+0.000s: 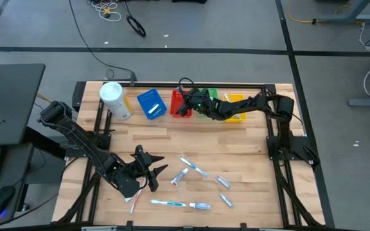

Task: Pick & Place Travel size toiletries
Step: Put the blue razor into the red basket

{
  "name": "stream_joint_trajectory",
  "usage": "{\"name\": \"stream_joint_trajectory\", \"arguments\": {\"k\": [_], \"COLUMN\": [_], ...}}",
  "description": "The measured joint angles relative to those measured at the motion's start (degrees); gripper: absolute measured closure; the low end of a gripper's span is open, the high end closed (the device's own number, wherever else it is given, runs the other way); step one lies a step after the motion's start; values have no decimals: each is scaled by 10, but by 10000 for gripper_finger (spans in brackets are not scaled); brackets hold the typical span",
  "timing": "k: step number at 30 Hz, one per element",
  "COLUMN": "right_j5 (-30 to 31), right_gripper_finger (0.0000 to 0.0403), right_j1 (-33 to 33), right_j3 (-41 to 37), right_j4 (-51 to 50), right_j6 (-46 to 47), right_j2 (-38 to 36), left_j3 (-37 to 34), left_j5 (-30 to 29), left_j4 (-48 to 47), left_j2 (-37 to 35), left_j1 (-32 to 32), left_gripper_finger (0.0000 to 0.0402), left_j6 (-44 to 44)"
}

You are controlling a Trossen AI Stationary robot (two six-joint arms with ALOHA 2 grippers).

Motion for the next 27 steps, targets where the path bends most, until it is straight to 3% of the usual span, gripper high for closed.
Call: {"name": "stream_joint_trajectory", "arguments": {"k": [9, 27], "right_j5": [3, -22], "right_gripper_finger": [358, 340], "right_j1": [-1, 2], "right_j3": [0, 0], "right_j4": [9, 21], "right_j6": [52, 33], "right_j2": [20, 51], "left_j3": [0, 0], "left_j5": [1, 17], "left_j4": [1, 1], "left_j2": [0, 0], "left_j1": [0, 0], "left_gripper_finger": [226, 226], "left_j6": [22, 56]}}
